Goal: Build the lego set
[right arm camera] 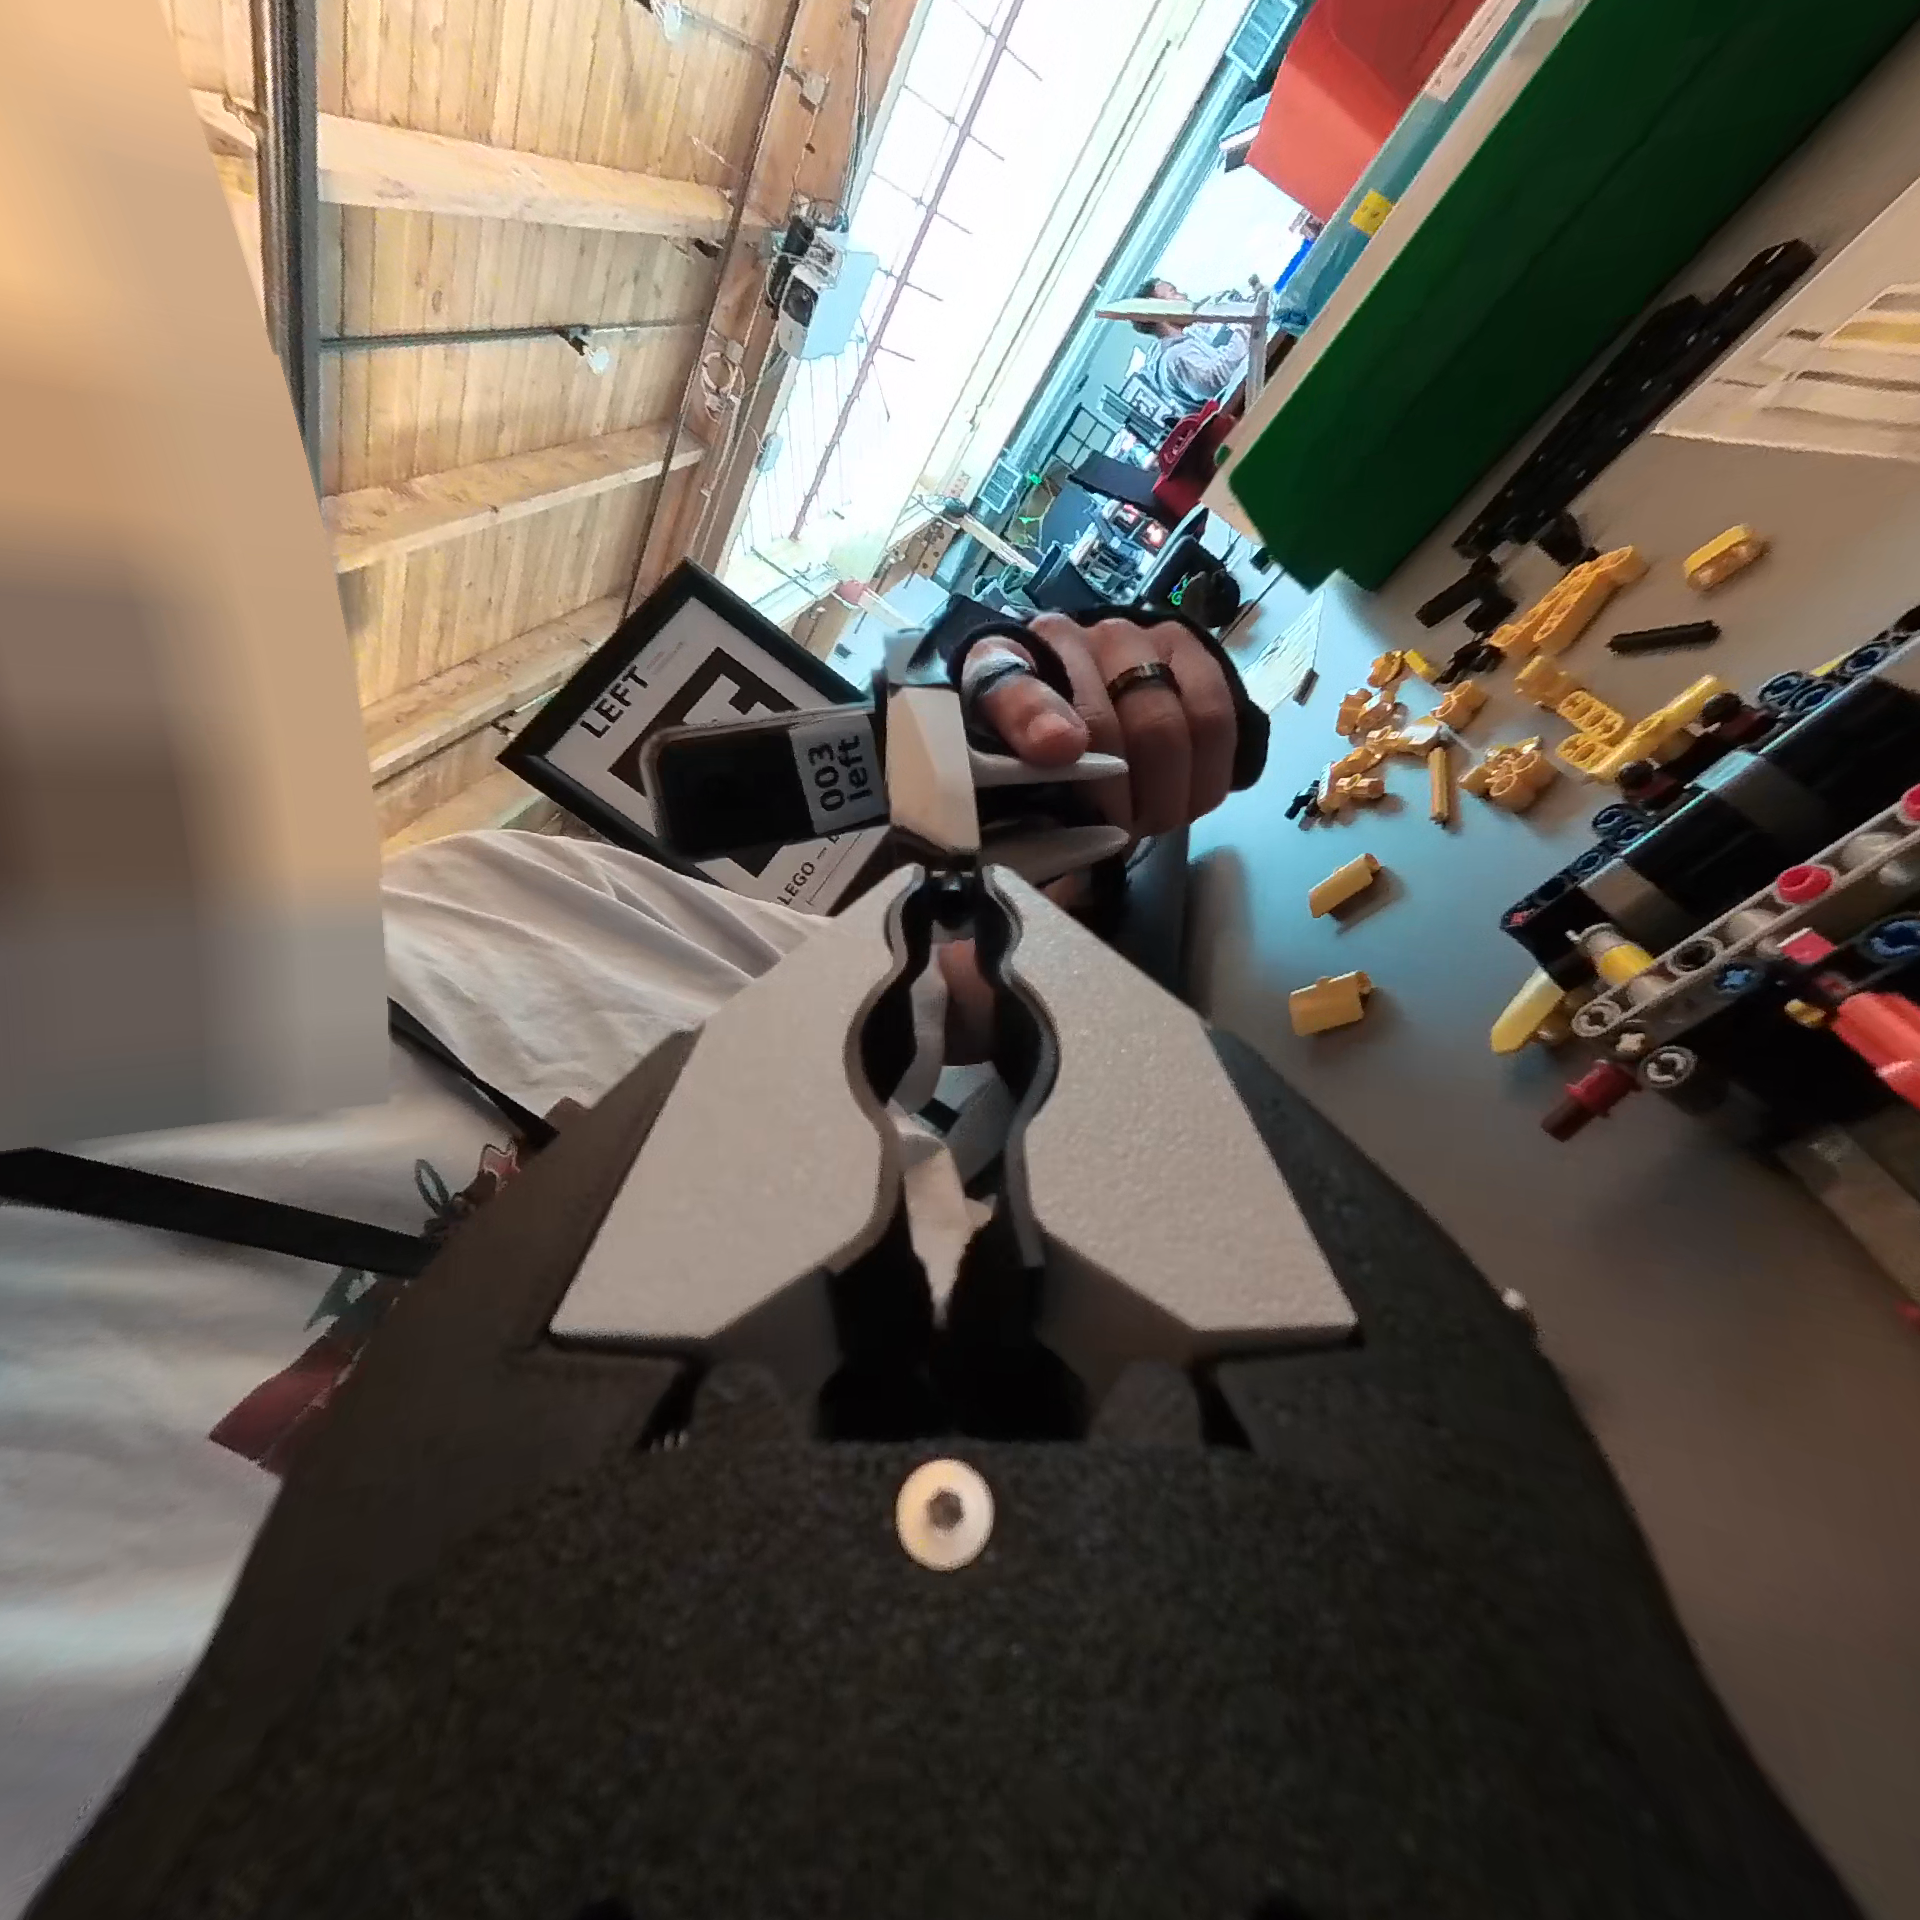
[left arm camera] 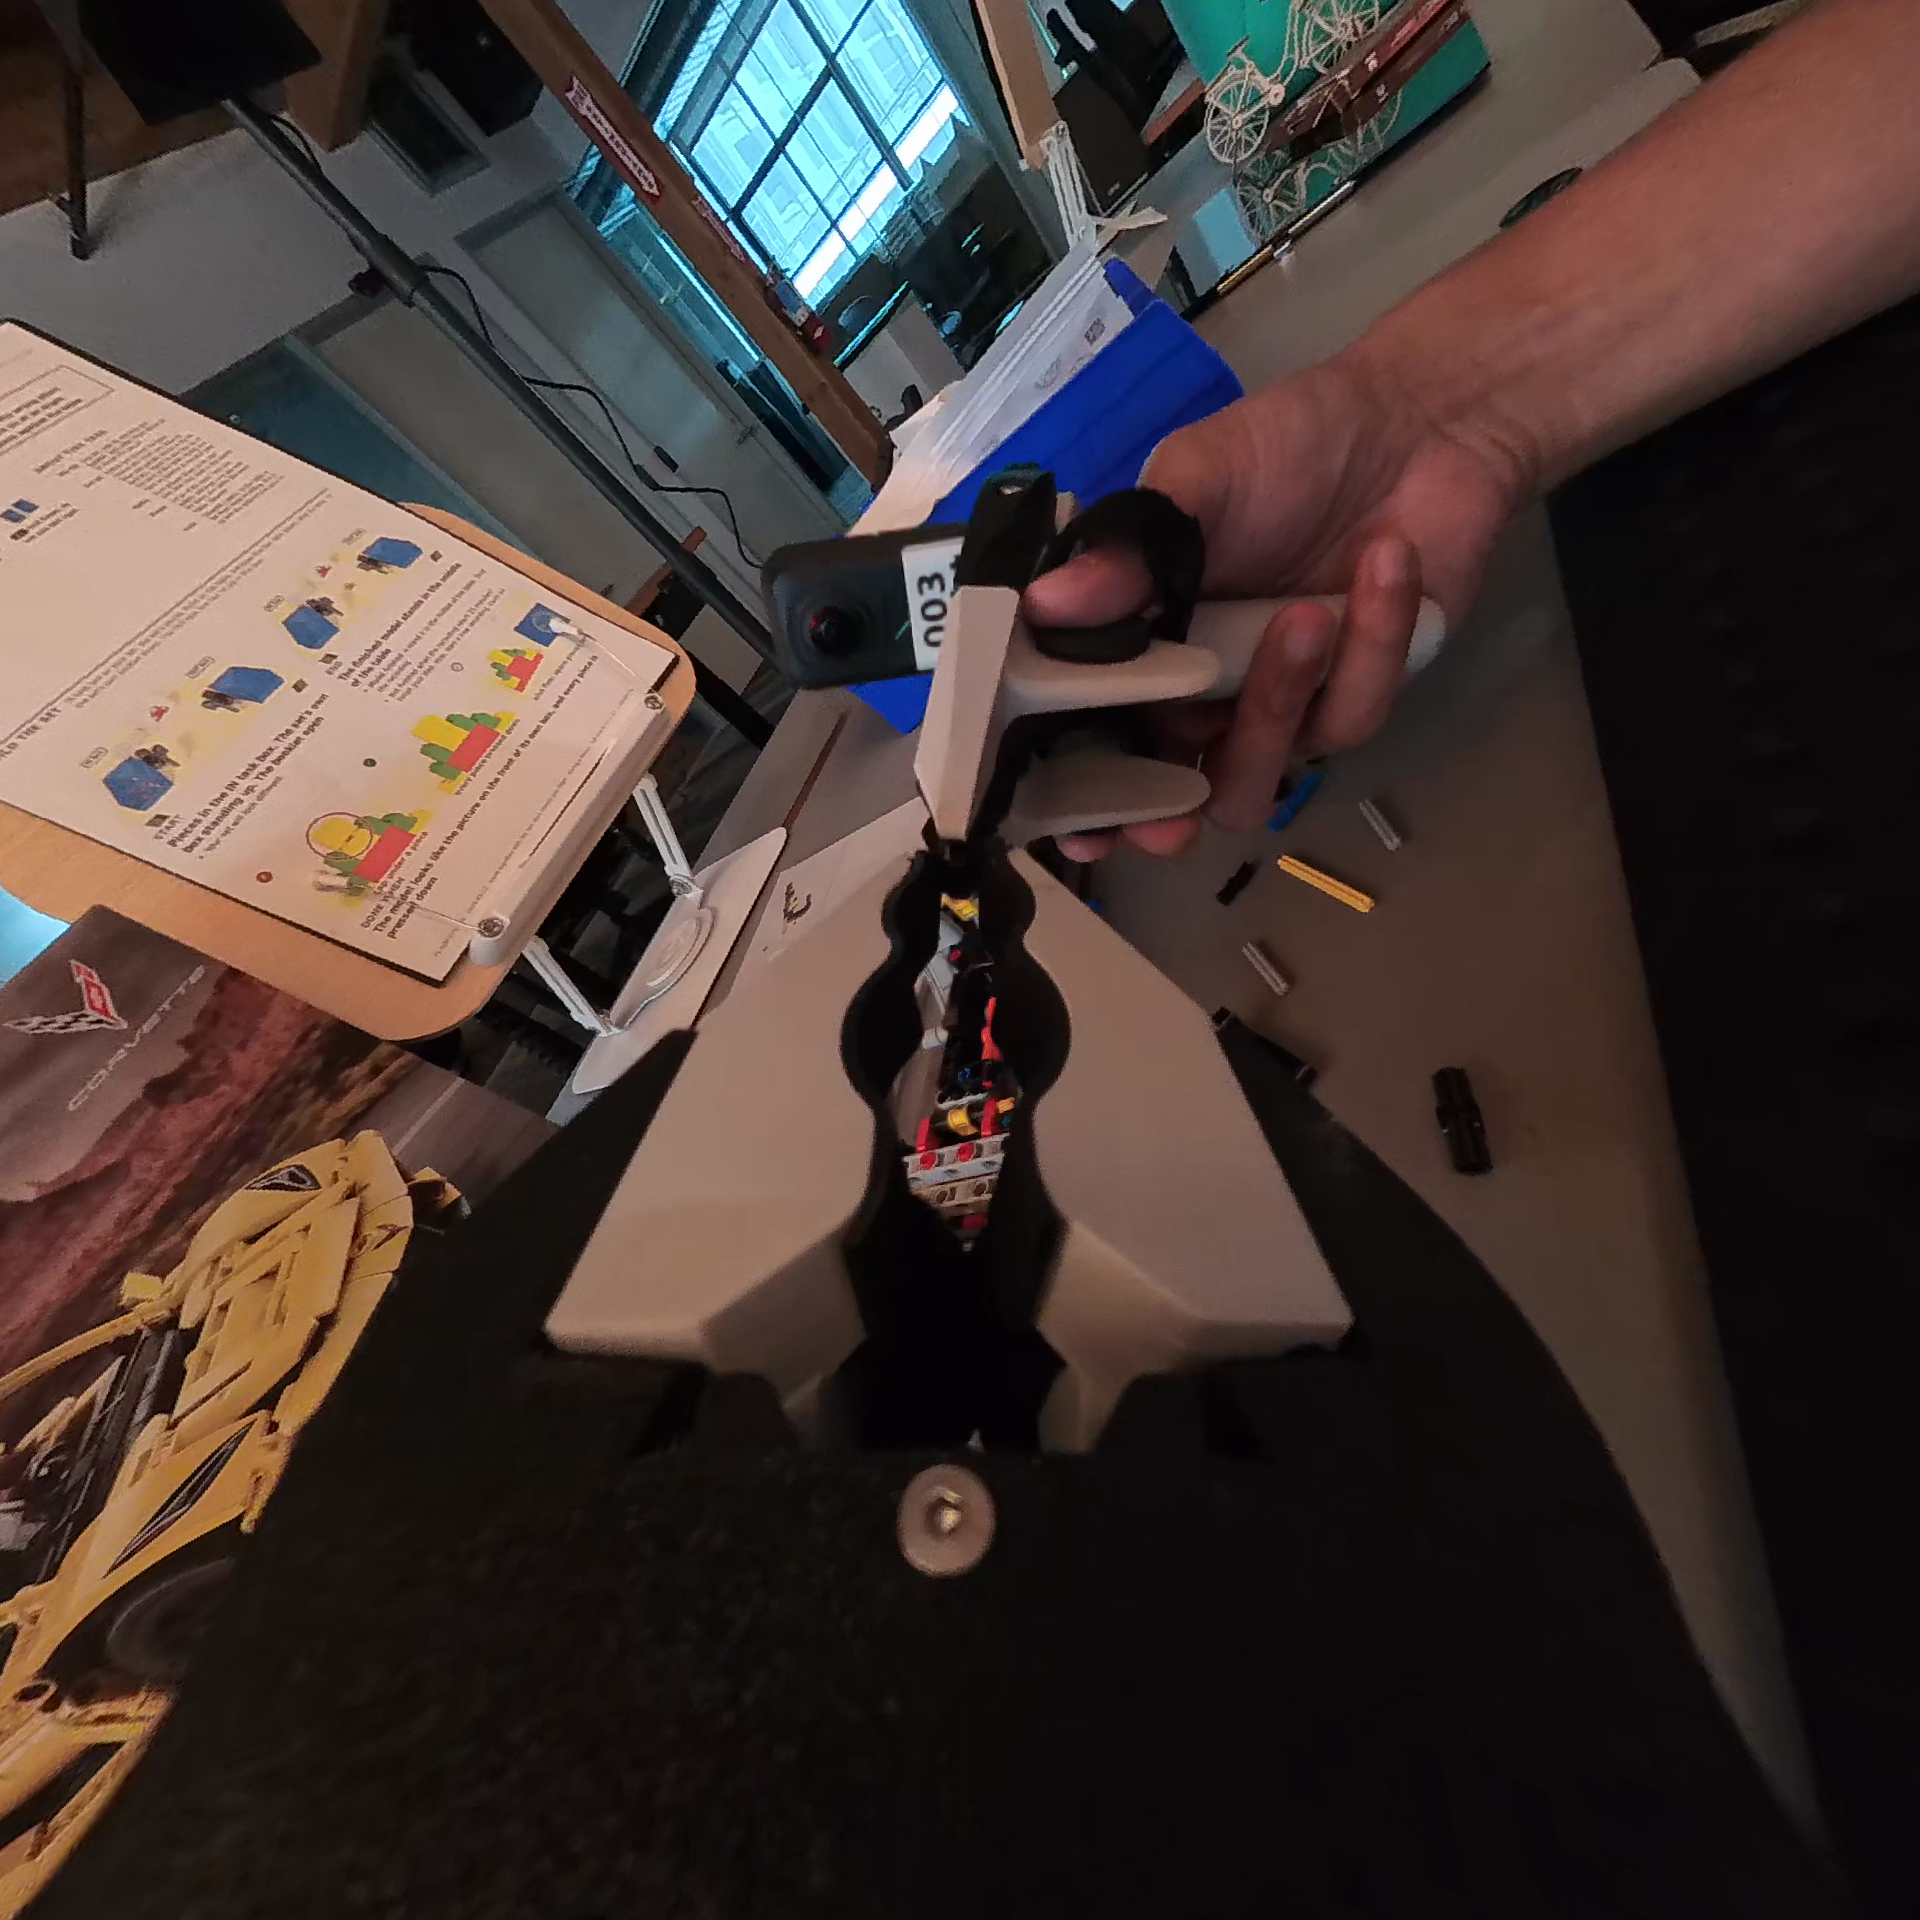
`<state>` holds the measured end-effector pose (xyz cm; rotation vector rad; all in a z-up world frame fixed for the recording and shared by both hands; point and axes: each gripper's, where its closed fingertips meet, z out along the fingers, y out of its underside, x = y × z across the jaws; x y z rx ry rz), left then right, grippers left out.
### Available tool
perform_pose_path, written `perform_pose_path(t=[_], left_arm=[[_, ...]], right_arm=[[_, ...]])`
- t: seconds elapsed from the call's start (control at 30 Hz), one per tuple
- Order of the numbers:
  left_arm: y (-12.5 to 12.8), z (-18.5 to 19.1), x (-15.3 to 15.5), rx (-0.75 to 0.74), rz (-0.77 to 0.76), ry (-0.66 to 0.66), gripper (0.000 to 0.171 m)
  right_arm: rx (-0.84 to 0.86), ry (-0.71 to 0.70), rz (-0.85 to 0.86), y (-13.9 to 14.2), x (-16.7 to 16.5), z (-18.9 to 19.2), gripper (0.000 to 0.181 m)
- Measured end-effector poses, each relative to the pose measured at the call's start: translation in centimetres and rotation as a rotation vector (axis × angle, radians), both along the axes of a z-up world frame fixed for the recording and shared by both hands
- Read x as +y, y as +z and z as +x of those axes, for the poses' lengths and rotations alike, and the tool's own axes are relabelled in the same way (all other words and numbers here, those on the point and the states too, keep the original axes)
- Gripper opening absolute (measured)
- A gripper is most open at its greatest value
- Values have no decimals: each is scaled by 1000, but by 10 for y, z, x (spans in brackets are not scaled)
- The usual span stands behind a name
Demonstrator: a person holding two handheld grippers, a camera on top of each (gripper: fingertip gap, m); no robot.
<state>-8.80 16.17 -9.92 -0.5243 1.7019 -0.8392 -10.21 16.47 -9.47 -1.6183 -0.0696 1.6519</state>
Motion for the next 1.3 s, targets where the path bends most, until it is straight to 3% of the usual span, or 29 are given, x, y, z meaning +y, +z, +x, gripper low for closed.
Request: perform_pose_path(t=[0.13,0.23,0.27,0.33,0.43,0.5,0.57,0.63,0.77,0.83,0.9,0.97,1.13,1.3], left_arm=[[-2,-1,-2,54,-94,-16,4],[0,-11,-6,209,-382,-138,20],[4,-15,-4,264,-501,-179,11],[10,-17,14,352,-726,-199,11],[13,-3,81,328,-1003,20,11],[-13,1,124,366,-1072,241,15],[-36,1,135,454,-1076,331,38],[-44,5,129,494,-1058,337,47],[-64,5,99,587,-888,331,70],[-58,1,63,607,-896,253,63],[-46,-2,18,592,-878,165,47],[-48,2,-15,601,-819,172,37],[-90,22,-37,724,-535,322,13],[-96,35,-81,793,-562,196,15]], right_arm=[[-34,-15,14,-1,0,1,6],[-143,-82,85,-2,3,7,6],[-179,-137,116,-1,7,13,6],[-173,-243,189,11,11,31,6],[-178,-344,219,17,13,54,6],[-150,-370,238,23,11,66,6],[-150,-374,241,26,8,73,6],[-174,-364,219,21,5,76,6],[-171,-348,211,22,-7,82,7],[-205,-383,210,21,-19,91,7],[-247,-431,216,19,-34,100,7],[-276,-506,247,17,-48,111,7],[-173,-617,245,18,-66,132,6],[-216,-635,270,17,-70,132,7]])
